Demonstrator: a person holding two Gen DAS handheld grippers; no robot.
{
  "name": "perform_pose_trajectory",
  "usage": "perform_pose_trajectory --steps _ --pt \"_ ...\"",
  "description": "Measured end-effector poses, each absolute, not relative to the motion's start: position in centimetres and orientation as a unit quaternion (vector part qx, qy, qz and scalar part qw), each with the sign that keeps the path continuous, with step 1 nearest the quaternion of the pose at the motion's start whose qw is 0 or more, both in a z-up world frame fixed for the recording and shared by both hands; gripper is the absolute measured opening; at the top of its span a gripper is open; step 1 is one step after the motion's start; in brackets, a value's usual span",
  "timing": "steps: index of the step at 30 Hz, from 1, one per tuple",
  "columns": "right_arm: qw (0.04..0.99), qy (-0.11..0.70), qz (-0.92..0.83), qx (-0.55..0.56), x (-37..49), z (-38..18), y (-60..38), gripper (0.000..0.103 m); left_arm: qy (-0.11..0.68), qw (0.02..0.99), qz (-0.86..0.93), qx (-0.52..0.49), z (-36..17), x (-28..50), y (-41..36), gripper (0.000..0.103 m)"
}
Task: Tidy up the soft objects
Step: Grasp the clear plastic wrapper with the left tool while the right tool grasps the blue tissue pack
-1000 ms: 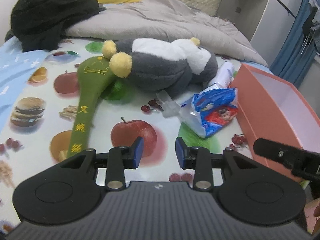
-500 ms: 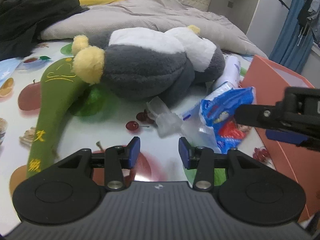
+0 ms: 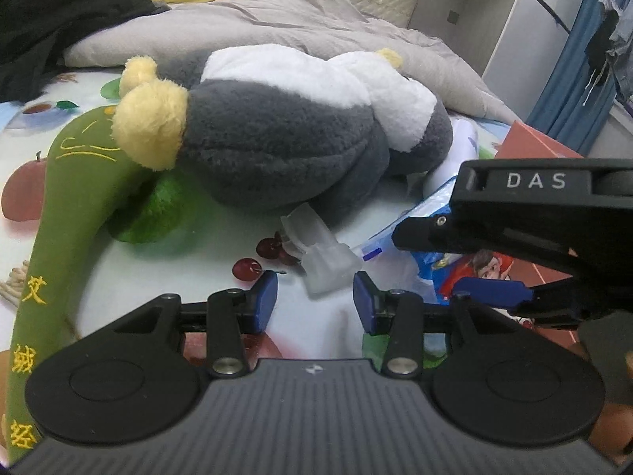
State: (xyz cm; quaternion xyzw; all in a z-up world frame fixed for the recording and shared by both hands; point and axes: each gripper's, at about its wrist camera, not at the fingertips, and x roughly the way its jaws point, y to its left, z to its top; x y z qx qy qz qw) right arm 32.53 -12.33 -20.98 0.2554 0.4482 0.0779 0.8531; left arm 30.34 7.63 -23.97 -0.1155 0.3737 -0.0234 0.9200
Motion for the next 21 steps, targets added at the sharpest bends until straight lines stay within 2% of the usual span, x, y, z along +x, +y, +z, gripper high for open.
perform_pose_trajectory --steps 4,6,7,9,13,21 --pt "0.852 0.450 0.079 0.257 33.0 -21.2 -12.7 0.054 0.375 0.917 -0.023 -0.131 -24.2 30.5 8.1 0.048" --pt "0.855 0.448 0.075 0.250 33.1 -21.0 -12.9 0.037 0.375 0.915 -0.025 -0.145 -24.3 30.4 8.4 0.048" --pt "0.856 0.448 0.072 0.246 33.1 -21.0 -13.0 0.033 0.374 0.914 -0.026 -0.153 -24.3 30.4 8.6 0.048" --pt "0.856 0.451 0.074 0.242 33.0 -20.8 -13.2 0.020 0.370 0.914 -0.023 -0.163 -24.2 30.2 8.8 0.048" --pt "0.859 0.451 0.088 0.225 32.6 -20.3 -13.4 0.011 0.367 0.911 -0.016 -0.189 -24.1 30.3 9.2 0.048" --pt "0.866 0.451 0.109 0.186 30.5 -19.7 -13.7 0.010 0.378 0.901 0.000 -0.211 -24.2 31.5 8.9 0.048"
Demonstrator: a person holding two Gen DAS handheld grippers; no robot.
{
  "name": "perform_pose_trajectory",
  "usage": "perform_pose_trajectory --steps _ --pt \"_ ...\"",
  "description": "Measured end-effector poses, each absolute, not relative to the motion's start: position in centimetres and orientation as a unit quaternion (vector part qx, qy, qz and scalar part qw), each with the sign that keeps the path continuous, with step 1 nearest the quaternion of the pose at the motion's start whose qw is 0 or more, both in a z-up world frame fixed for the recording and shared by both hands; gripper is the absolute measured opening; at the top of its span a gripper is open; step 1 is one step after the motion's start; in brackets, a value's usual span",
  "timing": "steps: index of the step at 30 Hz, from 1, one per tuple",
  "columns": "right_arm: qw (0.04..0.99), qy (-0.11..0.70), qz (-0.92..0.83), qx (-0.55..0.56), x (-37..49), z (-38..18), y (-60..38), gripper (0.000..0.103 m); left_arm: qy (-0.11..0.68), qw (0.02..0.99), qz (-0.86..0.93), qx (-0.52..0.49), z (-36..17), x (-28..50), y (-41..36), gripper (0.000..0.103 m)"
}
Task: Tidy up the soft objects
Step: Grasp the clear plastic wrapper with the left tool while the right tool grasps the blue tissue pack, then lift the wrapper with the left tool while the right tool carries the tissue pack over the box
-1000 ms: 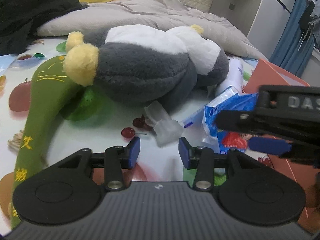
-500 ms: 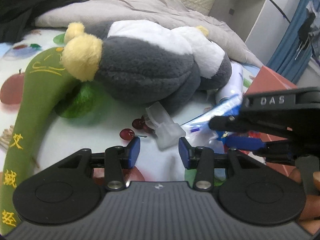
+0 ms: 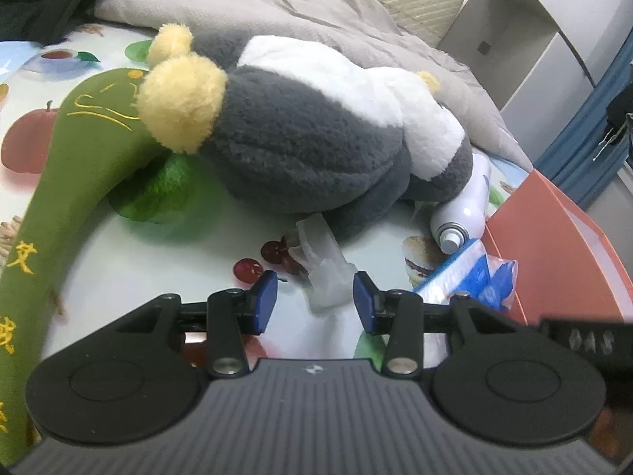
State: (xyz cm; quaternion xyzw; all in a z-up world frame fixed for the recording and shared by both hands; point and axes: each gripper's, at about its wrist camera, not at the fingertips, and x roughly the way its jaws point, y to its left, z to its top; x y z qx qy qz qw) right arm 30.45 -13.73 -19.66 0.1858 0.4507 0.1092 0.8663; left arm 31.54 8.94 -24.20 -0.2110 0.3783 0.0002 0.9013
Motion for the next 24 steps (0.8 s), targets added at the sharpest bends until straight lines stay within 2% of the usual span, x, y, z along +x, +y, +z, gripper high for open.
perform_pose_trajectory --steps 12,19,24 --pt "0.878 0.442 0.127 0.135 27.1 -19.6 -14.4 0.010 0.391 0.905 0.014 -0.170 -24.6 33.3 6.1 0.048" --pt "0.878 0.441 0.139 0.124 26.0 -19.2 -14.8 0.010 0.391 0.907 0.016 -0.153 -24.0 32.7 5.9 0.028" --pt "0.877 0.442 0.152 0.111 24.3 -18.9 -15.2 0.010 0.399 0.904 0.004 -0.155 -22.7 30.3 6.2 0.026"
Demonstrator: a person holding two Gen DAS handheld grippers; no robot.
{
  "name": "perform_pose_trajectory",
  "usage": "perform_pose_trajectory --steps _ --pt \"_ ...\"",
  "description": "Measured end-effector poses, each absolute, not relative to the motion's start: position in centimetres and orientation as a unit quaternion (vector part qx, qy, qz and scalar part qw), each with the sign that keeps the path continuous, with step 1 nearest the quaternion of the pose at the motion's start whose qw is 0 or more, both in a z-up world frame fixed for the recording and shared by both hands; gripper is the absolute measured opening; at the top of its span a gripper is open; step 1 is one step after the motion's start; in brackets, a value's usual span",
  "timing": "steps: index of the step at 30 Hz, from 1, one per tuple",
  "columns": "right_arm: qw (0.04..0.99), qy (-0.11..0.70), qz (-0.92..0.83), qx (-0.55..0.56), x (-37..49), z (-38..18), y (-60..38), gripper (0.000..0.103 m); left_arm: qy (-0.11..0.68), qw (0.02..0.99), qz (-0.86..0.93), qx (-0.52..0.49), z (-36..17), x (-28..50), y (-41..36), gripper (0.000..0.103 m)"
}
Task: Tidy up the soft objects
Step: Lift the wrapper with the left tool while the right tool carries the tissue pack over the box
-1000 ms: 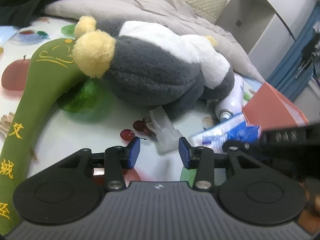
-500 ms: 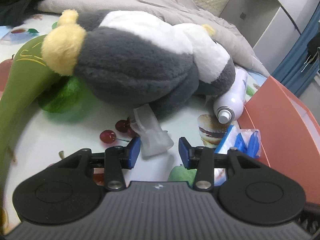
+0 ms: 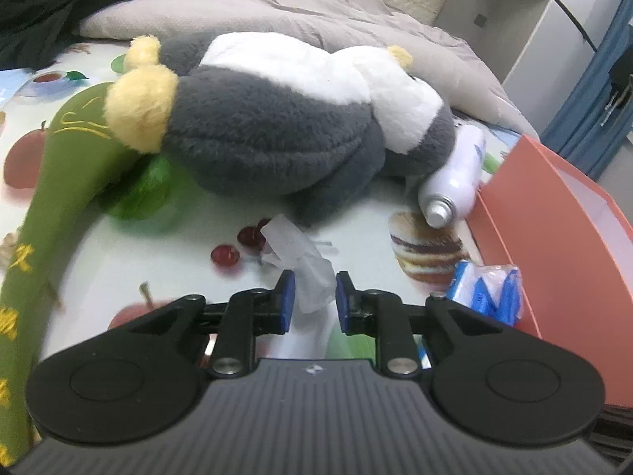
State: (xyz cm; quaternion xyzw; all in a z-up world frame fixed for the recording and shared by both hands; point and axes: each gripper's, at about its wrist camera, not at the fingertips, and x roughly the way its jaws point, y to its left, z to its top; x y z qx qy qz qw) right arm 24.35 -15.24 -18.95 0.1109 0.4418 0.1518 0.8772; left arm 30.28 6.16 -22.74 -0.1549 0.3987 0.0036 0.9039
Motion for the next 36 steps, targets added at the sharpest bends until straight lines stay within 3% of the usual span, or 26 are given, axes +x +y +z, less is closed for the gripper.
perform_pose_trajectory --steps 23,25,27,29,36 --pt "0.857 0.481 0.171 0.076 14.0 -17.2 -17.0 0.013 0.442 0.887 -0.055 -0.125 -19.0 15.6 2.3 0.026" --pt "0.858 0.481 0.158 0.091 13.5 -17.3 -17.5 0.023 0.443 0.887 -0.058 -0.119 -18.9 15.1 2.1 0.026" --pt "0.860 0.480 0.141 0.101 13.3 -17.4 -17.8 0.050 0.445 0.886 -0.057 -0.117 -18.8 14.8 2.1 0.026" --pt "0.867 0.468 0.127 0.111 13.0 -17.2 -18.2 0.064 0.445 0.886 -0.058 -0.115 -18.6 14.4 2.3 0.026" --pt "0.882 0.439 0.103 0.135 13.4 -17.6 -17.8 0.066 0.457 0.882 -0.048 -0.109 -18.5 13.6 3.3 0.026"
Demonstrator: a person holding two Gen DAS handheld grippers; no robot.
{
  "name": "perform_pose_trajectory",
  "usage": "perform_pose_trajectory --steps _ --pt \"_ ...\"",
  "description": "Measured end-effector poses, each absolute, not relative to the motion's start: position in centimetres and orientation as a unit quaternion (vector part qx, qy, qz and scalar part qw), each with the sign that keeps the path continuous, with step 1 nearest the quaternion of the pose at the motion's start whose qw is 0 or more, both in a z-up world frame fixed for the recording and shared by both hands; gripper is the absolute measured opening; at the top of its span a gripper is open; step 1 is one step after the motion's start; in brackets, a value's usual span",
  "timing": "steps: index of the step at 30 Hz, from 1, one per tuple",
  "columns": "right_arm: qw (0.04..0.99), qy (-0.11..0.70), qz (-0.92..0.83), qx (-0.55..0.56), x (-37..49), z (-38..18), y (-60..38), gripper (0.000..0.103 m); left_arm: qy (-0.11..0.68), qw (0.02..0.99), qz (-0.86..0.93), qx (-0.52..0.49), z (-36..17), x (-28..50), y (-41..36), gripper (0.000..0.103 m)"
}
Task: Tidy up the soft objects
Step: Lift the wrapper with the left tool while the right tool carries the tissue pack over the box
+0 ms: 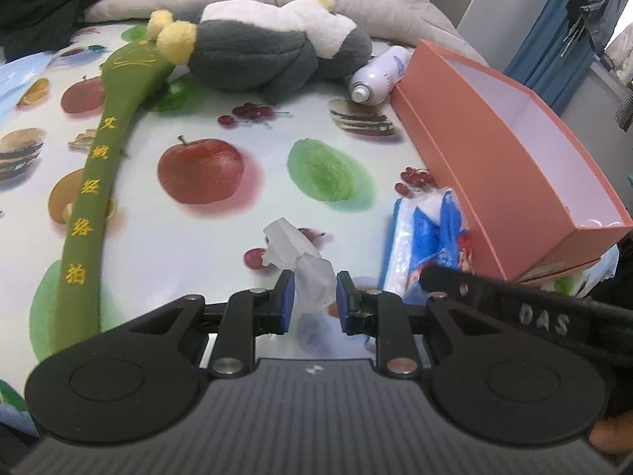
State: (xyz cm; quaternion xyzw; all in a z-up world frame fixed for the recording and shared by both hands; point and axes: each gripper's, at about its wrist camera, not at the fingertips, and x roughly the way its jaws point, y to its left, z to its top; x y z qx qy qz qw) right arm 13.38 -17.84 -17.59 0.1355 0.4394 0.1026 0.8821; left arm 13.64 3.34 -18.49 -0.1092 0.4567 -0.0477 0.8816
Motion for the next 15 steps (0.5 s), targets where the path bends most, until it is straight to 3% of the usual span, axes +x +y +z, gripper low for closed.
perform_pose_trajectory --steps 8,12,15 --pt "0.894 0.427 0.097 0.096 15.1 -18.5 -15.7 0.059 0.463 0.879 -0.044 -0.100 -18.3 12.9 4.2 0.026" --pt "0.894 0.434 0.092 0.070 15.7 -19.0 -15.3 0.036 0.463 0.880 -0.046 -0.097 -18.2 13.0 4.2 0.027" --pt "0.893 0.438 0.088 0.062 16.1 -19.2 -15.5 0.025 0.459 0.882 -0.048 -0.095 -17.9 13.2 3.9 0.027"
